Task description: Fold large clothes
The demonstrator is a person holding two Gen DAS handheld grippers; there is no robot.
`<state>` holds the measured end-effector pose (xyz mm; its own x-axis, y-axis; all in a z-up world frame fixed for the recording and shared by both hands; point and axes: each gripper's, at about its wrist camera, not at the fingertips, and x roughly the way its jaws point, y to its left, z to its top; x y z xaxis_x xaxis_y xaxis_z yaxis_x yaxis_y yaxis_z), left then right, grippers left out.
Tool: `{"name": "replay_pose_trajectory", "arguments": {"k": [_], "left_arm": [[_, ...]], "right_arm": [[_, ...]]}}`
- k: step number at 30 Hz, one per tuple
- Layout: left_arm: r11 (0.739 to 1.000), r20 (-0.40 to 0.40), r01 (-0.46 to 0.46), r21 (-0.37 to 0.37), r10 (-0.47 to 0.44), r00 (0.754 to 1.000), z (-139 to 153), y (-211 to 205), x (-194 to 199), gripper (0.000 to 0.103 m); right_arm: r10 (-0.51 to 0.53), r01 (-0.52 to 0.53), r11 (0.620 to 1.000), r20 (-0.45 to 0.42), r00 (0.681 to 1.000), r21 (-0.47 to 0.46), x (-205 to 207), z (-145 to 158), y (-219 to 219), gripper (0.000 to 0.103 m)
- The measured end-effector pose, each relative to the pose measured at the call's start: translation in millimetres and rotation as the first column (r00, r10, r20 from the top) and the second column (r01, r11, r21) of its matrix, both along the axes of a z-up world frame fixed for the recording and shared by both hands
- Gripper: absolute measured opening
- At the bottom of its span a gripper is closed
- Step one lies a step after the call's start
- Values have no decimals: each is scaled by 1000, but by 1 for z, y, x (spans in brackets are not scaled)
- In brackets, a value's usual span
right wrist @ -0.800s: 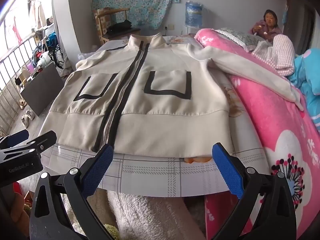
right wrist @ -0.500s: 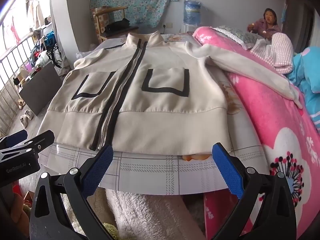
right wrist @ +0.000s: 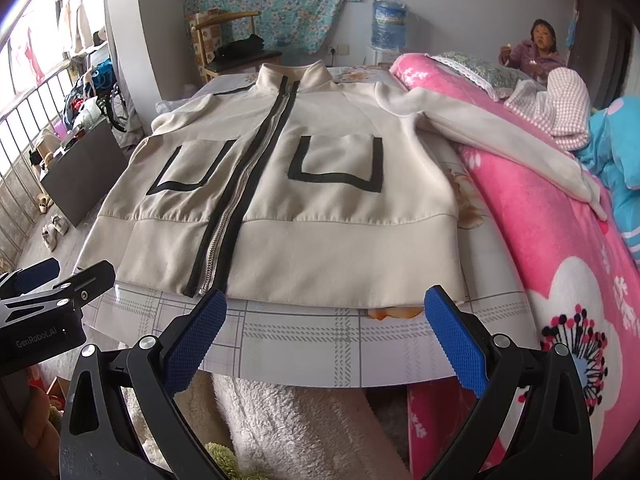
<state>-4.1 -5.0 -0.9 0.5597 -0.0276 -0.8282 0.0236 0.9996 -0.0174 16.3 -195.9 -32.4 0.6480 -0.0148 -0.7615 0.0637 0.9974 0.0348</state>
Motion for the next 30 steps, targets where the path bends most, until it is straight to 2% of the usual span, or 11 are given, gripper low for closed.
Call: {"name": "replay_pose_trajectory", "arguments": {"k": [30], "left_arm": [[1000, -7, -21, -13, 21, 1000, -4, 11, 1, 98]], "right_arm": [[17, -17, 1000, -17, 1000, -3, 5, -2, 7, 95]]}}
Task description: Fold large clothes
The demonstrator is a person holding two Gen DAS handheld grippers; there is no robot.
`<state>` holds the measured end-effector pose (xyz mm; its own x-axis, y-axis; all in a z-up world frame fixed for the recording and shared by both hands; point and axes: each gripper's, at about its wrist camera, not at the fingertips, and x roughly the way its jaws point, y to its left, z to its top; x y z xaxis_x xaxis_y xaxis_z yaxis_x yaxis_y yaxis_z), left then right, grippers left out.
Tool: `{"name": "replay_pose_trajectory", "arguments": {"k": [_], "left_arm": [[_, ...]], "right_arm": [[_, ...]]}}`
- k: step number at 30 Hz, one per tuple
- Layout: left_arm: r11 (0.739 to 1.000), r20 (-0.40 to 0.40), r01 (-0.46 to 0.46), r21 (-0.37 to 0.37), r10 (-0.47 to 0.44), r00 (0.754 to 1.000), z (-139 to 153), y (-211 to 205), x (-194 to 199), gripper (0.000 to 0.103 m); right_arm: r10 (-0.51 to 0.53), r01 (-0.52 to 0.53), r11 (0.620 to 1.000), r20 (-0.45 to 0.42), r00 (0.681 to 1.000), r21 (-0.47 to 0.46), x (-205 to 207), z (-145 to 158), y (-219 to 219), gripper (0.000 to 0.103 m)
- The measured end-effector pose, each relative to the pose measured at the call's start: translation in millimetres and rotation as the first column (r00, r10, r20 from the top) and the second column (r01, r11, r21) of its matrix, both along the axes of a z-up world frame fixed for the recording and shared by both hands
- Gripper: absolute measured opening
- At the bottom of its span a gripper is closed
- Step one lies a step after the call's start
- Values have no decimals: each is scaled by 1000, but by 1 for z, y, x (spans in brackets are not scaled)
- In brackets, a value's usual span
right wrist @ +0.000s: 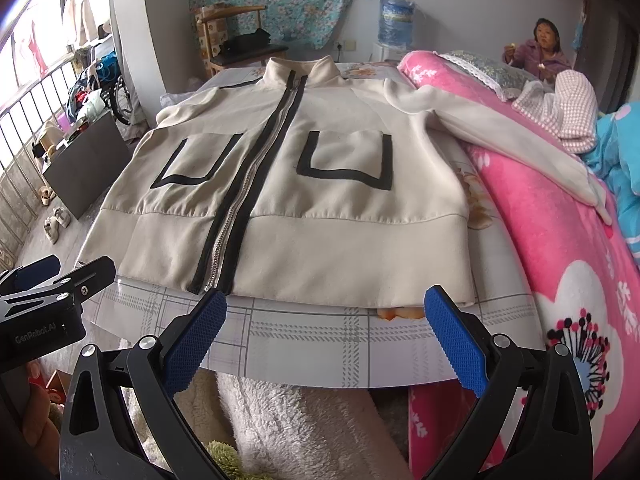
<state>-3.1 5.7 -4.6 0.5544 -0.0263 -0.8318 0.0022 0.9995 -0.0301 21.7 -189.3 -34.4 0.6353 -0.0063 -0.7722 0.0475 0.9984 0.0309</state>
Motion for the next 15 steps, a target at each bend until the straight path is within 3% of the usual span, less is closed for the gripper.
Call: {"name": "replay_pose_trajectory", "arguments": {"k": [15], "left_arm": [[1000, -14, -13, -8, 12, 1000, -5, 9, 5, 98]], "right_arm": [[11, -11, 1000, -18, 1000, -21, 7, -1, 5, 95]]}}
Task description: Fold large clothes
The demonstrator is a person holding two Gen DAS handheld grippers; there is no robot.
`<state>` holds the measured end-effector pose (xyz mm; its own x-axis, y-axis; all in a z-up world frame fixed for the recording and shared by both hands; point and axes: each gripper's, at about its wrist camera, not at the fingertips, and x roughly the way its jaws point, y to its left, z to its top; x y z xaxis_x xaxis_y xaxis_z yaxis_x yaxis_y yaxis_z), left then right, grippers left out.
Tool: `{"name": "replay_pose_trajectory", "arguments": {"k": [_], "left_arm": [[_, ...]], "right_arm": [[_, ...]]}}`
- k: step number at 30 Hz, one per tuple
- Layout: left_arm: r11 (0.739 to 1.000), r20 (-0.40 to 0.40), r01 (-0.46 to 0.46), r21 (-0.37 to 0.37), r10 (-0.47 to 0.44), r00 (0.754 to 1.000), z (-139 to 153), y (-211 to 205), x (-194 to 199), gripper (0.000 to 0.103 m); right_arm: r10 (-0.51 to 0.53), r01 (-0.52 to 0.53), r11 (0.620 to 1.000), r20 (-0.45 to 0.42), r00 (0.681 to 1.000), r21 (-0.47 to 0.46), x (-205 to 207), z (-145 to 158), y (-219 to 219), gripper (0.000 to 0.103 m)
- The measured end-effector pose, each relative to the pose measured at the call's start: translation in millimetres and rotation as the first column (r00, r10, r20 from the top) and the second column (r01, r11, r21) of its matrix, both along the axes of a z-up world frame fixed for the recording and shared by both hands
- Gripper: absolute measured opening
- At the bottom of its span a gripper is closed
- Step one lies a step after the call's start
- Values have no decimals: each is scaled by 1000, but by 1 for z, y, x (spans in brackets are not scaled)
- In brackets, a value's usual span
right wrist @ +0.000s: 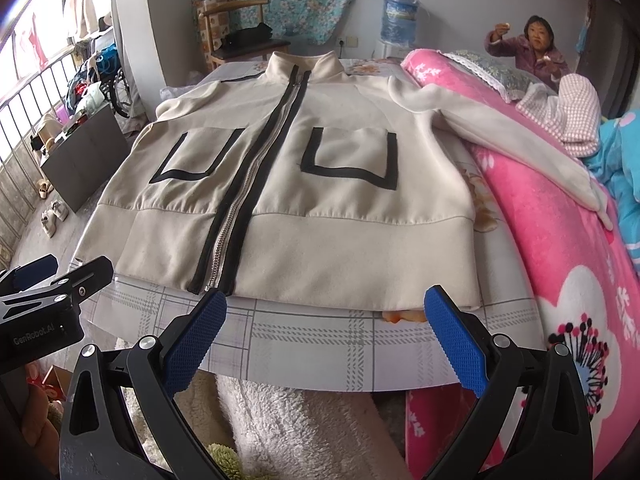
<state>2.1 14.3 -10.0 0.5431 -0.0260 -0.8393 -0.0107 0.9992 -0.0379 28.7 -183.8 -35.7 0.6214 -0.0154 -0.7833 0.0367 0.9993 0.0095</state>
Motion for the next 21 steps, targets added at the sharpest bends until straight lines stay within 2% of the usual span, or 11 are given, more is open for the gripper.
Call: {"name": "replay_pose_trajectory", "arguments": {"k": [9, 21], "left_arm": [[999, -40, -43, -10, 42, 998, -12, 20, 20, 98], [992, -82, -127, -5, 126, 989, -28, 54, 69, 98]], "right_arm": [[36, -37, 998, -23, 999, -45, 28, 2, 19, 95], [107, -111, 991, -51, 993, -78, 93, -1, 56, 95]]}}
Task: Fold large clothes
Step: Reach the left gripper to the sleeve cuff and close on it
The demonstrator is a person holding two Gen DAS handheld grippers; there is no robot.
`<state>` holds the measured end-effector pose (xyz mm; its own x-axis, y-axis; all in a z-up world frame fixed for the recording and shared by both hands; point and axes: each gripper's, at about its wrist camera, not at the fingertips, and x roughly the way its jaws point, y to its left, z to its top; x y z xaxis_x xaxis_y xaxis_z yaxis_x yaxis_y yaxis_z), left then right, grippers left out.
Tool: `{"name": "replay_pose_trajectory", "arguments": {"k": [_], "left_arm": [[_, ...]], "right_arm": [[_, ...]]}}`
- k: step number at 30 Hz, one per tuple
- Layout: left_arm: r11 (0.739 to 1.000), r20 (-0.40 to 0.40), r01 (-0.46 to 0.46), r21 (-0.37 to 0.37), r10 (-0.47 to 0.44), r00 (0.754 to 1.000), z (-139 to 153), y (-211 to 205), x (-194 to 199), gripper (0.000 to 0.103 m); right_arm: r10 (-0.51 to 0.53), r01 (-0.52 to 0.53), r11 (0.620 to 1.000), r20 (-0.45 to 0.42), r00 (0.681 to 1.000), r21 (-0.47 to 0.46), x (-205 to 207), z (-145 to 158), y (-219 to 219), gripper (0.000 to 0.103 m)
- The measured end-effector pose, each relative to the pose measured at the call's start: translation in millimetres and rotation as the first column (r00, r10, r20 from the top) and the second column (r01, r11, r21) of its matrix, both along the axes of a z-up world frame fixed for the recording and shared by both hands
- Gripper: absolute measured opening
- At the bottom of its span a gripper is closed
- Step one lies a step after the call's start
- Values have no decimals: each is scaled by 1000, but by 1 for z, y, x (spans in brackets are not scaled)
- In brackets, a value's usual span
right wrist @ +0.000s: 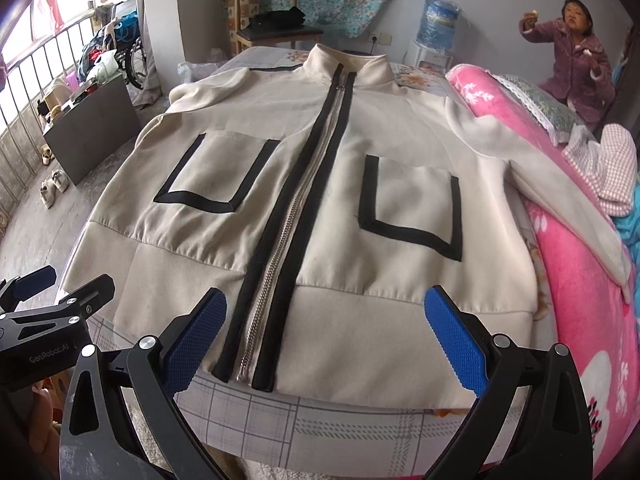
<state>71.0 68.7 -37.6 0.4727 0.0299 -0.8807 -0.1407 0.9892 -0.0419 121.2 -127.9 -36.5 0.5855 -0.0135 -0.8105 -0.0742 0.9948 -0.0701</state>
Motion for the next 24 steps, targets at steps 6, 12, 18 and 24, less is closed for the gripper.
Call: {"name": "replay_pose_trajectory", "arguments": {"k": [6, 12, 18, 24], "left_arm": [[998, -9, -58, 14, 58, 998, -7, 29, 24, 98], [990, 20, -139, 30, 138, 990, 0, 83, 55, 98], [968, 95, -133, -215, 156, 983, -4, 147, 91, 98], [901, -45, -258, -348, 259, 965, -38, 198, 145, 98]], "right_arm": [[90, -91, 996, -9, 996, -24, 35, -4, 32, 95], [259, -259, 965, 15, 966, -37, 72, -5, 79, 95], [414, -414, 910, -18, 910, -2, 102, -20, 125, 95], [479, -480, 877, -74, 875, 2, 113, -36, 155, 95]]}}
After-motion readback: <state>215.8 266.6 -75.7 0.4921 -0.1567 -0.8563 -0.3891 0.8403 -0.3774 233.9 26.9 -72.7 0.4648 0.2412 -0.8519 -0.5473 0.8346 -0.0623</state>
